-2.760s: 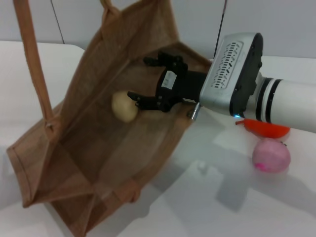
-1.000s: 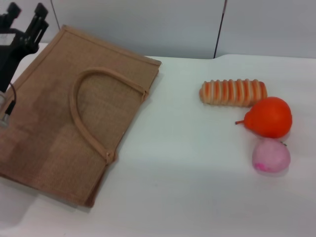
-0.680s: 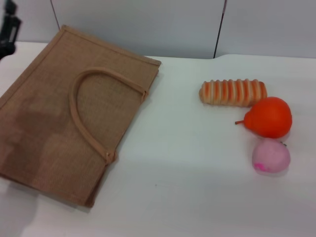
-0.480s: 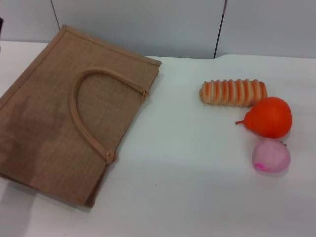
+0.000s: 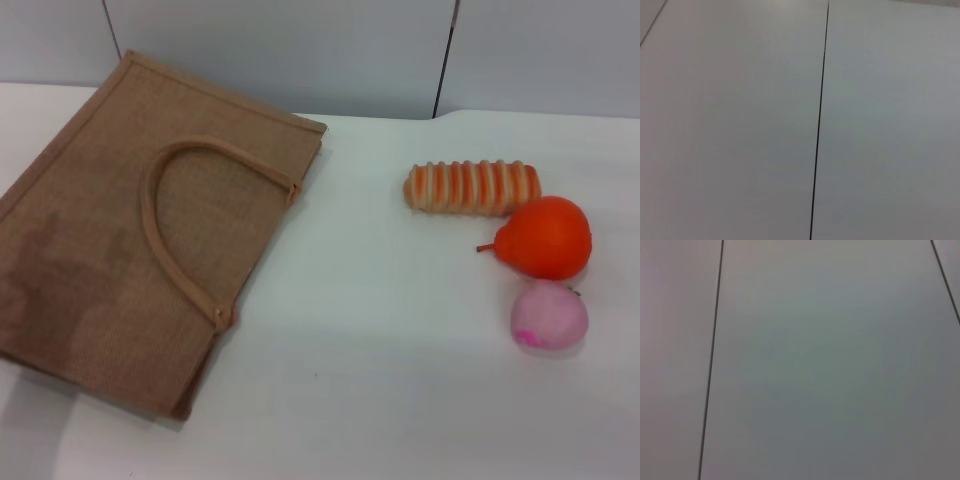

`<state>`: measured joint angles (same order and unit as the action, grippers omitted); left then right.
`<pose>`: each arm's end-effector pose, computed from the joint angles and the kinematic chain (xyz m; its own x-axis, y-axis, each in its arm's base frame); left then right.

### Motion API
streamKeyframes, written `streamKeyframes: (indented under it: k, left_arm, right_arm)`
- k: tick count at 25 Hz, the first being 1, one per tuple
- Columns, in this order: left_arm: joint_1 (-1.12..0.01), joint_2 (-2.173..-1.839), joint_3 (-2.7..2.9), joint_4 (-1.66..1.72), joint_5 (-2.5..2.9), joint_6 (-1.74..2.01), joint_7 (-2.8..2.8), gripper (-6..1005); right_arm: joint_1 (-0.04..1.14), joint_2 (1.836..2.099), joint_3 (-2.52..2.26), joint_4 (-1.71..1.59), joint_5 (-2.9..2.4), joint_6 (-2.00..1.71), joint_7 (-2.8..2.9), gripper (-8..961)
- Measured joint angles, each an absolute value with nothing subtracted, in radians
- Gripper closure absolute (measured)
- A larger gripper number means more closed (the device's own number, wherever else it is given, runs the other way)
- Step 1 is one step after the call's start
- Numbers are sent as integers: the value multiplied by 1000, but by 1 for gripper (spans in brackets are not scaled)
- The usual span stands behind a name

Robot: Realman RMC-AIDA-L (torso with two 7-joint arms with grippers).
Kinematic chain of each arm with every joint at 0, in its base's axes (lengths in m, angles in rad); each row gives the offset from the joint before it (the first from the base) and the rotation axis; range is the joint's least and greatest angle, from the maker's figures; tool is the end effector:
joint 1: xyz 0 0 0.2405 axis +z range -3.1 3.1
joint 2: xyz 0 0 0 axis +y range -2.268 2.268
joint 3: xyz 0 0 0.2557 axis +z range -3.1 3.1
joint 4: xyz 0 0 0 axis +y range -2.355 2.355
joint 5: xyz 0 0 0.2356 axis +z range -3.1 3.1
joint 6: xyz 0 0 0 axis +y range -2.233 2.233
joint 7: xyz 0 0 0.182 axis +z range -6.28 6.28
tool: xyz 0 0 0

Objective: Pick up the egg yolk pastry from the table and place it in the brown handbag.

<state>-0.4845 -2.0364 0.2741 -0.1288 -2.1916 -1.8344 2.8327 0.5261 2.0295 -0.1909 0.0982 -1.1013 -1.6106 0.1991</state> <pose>-0.3005 0.3372 0.0679 0.4438 -0.5783 0.6846 0.7849 -0.1179 -0.6084 0.3057 0.3747 0.0479 0.6021 0.4350 -0.6695 -0.7059 -0.1017 -0.7010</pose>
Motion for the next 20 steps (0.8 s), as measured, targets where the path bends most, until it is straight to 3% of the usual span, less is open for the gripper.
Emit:
streamKeyframes:
  k: [20]
  left_arm:
    - [-485, -2036, 284, -130, -2183, -1839, 2833, 288]
  right_arm:
    - [529, 2029, -189, 98, -1101, -1596, 199, 68]
